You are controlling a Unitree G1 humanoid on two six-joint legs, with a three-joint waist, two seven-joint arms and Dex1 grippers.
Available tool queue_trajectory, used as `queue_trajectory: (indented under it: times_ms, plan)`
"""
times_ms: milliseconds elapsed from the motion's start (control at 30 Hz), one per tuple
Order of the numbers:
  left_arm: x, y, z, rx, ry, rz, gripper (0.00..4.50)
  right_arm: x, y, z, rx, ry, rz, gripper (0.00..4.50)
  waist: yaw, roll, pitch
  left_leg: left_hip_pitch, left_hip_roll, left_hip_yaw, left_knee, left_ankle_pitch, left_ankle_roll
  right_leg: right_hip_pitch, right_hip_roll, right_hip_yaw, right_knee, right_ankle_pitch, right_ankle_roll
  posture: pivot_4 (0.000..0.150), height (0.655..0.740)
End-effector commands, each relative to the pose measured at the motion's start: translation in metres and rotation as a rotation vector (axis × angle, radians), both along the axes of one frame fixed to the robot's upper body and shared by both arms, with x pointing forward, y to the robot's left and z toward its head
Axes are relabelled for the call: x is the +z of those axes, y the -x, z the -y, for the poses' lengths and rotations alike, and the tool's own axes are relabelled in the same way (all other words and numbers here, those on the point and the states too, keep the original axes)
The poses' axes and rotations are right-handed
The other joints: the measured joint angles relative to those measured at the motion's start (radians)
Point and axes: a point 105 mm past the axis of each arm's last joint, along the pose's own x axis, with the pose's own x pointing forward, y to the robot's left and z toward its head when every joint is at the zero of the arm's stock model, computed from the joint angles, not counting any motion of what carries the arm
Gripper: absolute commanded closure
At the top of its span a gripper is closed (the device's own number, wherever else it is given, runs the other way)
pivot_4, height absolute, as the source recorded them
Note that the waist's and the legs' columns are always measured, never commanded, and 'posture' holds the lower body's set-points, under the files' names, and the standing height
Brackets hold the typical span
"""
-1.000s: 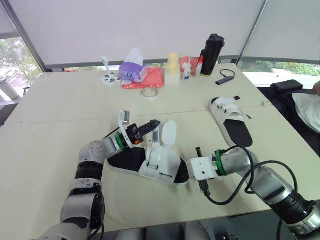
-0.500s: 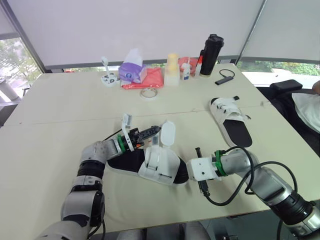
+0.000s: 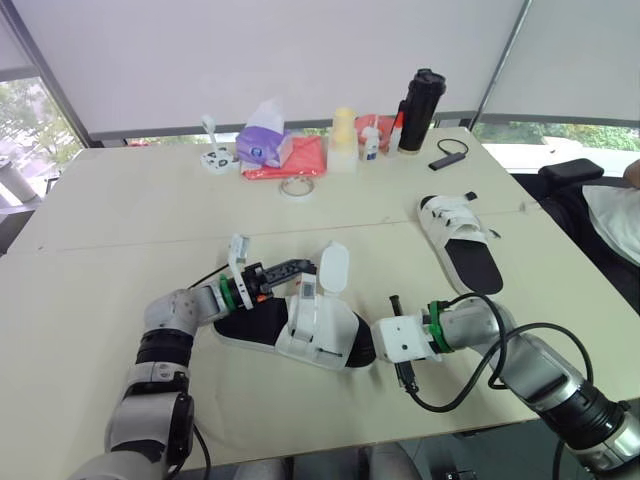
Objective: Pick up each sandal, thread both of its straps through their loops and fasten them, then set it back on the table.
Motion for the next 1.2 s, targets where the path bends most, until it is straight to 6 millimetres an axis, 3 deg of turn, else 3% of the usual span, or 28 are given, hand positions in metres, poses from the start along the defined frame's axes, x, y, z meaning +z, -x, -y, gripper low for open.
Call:
queue_trajectory:
  times_ms: [33, 133, 200, 433, 567, 633, 833, 1033, 1200]
  plan:
    - [0.018, -0.003, -0.018, 0.031, 0.019, 0.052, 1.64, -0.031, -0.006, 0.026, -0.114, 0.129, -0.078, 4.5, 0.0, -0.001, 0.001, 0.0, 0.0, 0.0, 0.0, 0.0, 0.0, 0.0, 0.0, 0.0, 0.0, 0.0, 0.0, 0.15, 0.74]
    - [0.052, 0.009, -0.006, -0.077, 0.069, 0.145, 1.64, -0.031, -0.006, 0.026, -0.114, 0.13, -0.077, 4.5, 0.003, -0.005, 0.002, -0.001, 0.0, -0.001, 0.0, 0.0, 0.0, -0.001, 0.0, 0.0, -0.001, 0.0, 0.0, 0.15, 0.74]
    - [0.065, 0.024, 0.005, -0.172, 0.063, 0.194, 1.64, -0.031, -0.007, 0.025, -0.114, 0.129, -0.077, 4.5, 0.003, -0.008, 0.003, -0.002, 0.0, -0.001, 0.0, 0.0, 0.0, -0.001, 0.0, 0.0, -0.001, 0.0, 0.0, 0.15, 0.74]
    - [0.065, 0.046, 0.015, -0.281, -0.042, 0.302, 1.64, -0.031, -0.008, 0.025, -0.116, 0.127, -0.075, 4.5, 0.001, -0.007, 0.003, -0.002, 0.001, 0.0, -0.004, 0.0, 0.0, -0.001, -0.001, 0.0, -0.001, 0.0, 0.0, 0.15, 0.74]
    - [0.055, 0.048, 0.015, -0.309, -0.115, 0.348, 3.38, -0.03, -0.008, 0.025, -0.118, 0.126, -0.074, 4.5, 0.003, -0.008, 0.003, -0.002, 0.001, 0.0, -0.005, 0.0, 0.0, -0.004, -0.001, 0.0, -0.001, 0.0, -0.001, 0.15, 0.74]
    - [0.049, 0.047, 0.014, -0.311, -0.155, 0.373, 4.46, -0.031, -0.008, 0.025, -0.119, 0.127, -0.074, 4.5, 0.002, -0.008, 0.003, -0.002, 0.001, 0.0, -0.005, 0.0, 0.0, -0.004, -0.001, 0.0, -0.002, 0.0, -0.001, 0.15, 0.74]
    - [0.04, 0.054, 0.017, -0.402, -0.226, 0.448, 4.48, -0.03, -0.008, 0.026, -0.122, 0.128, -0.074, 4.5, 0.001, -0.007, 0.003, -0.002, 0.004, 0.0, -0.01, 0.0, 0.0, -0.002, -0.001, -0.001, -0.016, 0.004, -0.007, 0.15, 0.74]
    - [0.05, 0.074, 0.019, -0.528, -0.177, 0.462, 4.48, -0.03, -0.008, 0.027, -0.125, 0.132, -0.072, 4.5, 0.005, -0.007, 0.003, -0.002, 0.007, 0.002, -0.01, 0.0, 0.0, -0.004, 0.001, -0.002, -0.015, 0.004, -0.007, 0.15, 0.74]
    - [0.041, 0.072, 0.022, -0.528, -0.224, 0.451, 4.48, -0.03, -0.007, 0.027, -0.125, 0.129, -0.073, 4.5, 0.005, -0.007, 0.003, -0.002, 0.008, 0.002, -0.01, 0.0, 0.0, -0.004, 0.001, -0.002, -0.016, 0.004, -0.007, 0.15, 0.74]
